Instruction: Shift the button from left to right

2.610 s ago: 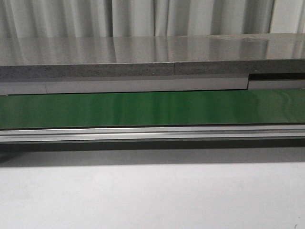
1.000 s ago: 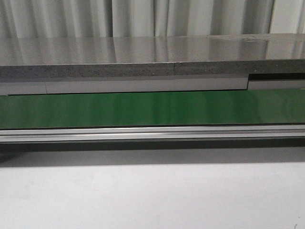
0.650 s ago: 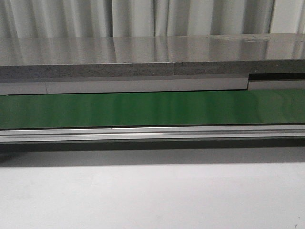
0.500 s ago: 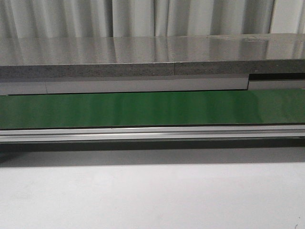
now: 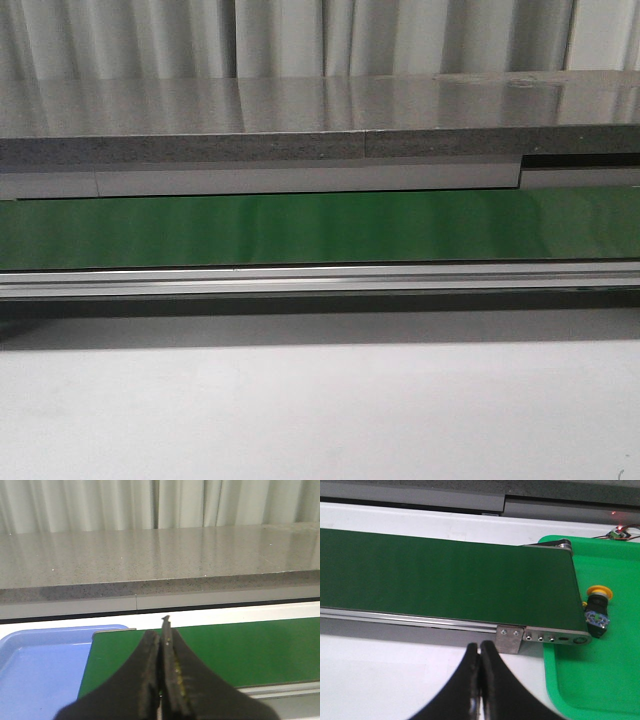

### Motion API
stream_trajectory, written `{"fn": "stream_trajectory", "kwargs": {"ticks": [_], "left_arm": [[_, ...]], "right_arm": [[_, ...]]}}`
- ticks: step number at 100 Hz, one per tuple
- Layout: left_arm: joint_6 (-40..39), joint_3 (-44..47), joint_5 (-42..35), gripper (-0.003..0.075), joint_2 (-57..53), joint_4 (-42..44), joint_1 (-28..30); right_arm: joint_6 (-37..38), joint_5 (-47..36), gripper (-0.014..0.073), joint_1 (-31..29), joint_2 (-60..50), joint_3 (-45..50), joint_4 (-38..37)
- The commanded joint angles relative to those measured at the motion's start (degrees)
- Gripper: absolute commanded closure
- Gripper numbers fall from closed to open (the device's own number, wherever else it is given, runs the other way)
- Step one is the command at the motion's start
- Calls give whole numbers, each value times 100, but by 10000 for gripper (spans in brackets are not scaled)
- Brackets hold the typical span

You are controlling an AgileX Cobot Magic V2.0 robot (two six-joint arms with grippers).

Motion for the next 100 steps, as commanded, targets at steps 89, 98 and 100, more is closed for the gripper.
{"fn": "stream_trajectory", "kwargs": {"ticks": [89, 98, 100], "left_arm": [[-14, -152, -475, 741, 51, -35, -60], [-14, -152, -475, 741, 51, -35, -60], [-14, -152, -475, 741, 51, -35, -60]], "right_arm": [[1525, -2467, 661, 1027, -2727, 2520, -954], [1525, -2645, 661, 998, -2727, 2588, -897], [1525, -2683, 661, 977, -2727, 2588, -897]]}}
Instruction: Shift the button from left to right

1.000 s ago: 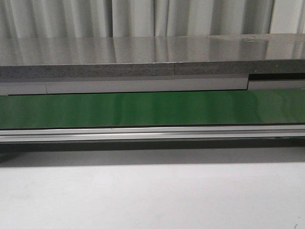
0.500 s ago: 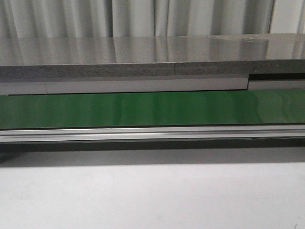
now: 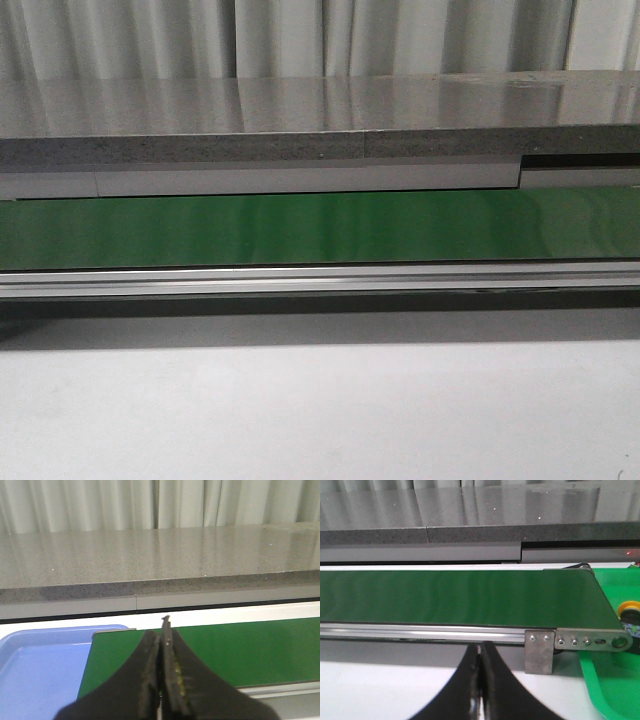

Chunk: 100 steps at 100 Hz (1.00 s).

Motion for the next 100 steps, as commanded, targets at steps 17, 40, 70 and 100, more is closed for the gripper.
{"fn": "stream_trajectory", "kwargs": {"ticks": [17, 40, 70, 100], "left_arm": [[-14, -152, -475, 741, 51, -35, -60], [-14, -152, -475, 741, 51, -35, -60], [-14, -152, -475, 741, 51, -35, -60], [-14, -152, -475, 741, 51, -35, -60]], "right_arm": [[18, -832, 661, -370, 48, -59, 4], [18, -863, 661, -454, 48, -59, 4], [18, -835, 661, -454, 48, -59, 4], [18, -814, 661, -454, 48, -59, 4]]}}
